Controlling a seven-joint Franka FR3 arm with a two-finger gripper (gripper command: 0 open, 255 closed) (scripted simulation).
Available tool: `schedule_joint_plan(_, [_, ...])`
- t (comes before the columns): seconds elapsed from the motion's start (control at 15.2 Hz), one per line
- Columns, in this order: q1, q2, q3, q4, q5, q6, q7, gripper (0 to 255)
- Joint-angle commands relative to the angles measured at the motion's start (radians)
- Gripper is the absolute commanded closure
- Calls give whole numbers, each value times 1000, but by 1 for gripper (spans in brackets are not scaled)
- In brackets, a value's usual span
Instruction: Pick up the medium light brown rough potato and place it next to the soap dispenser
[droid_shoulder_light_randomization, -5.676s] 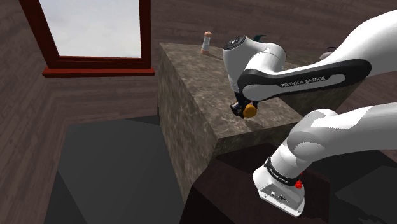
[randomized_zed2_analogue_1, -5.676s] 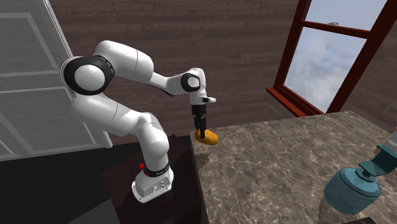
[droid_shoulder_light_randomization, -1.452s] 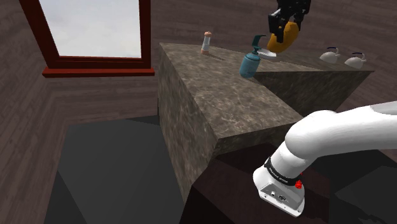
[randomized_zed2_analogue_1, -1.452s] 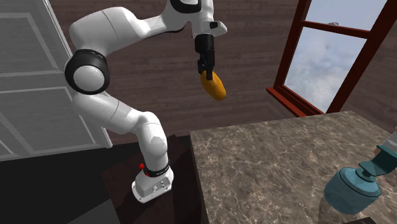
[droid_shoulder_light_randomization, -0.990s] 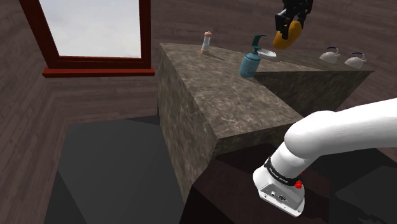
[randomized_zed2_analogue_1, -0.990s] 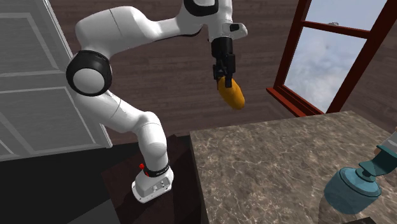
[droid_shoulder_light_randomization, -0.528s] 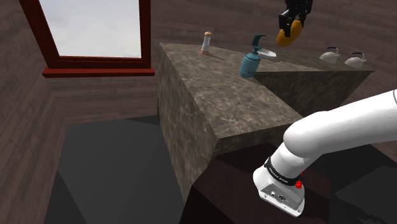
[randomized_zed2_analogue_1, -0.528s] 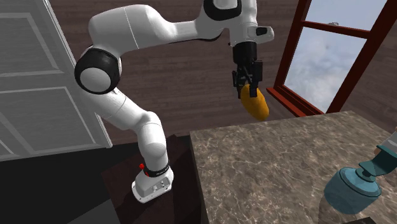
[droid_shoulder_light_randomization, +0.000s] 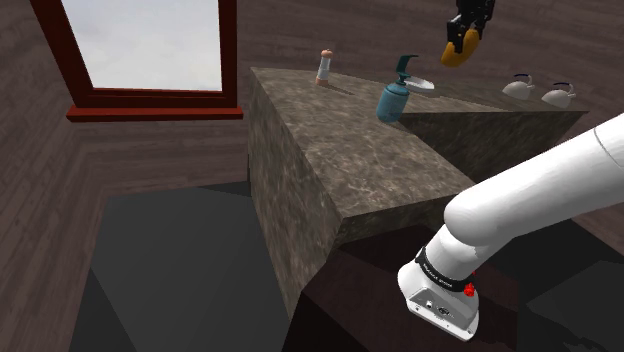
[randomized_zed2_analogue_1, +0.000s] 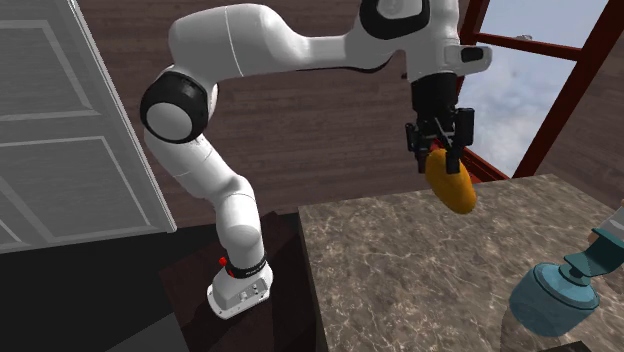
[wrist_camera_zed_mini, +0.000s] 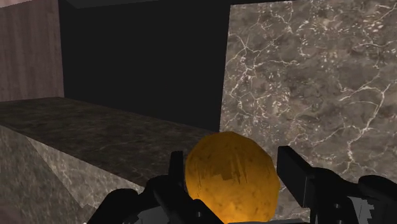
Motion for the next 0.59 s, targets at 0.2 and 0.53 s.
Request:
schedule_joint_plan(0.2, [-29,132,-99,111,10,94,-97,255])
schedule_joint_plan(0.53, [-67,299,-187,271,68,166,-205,255])
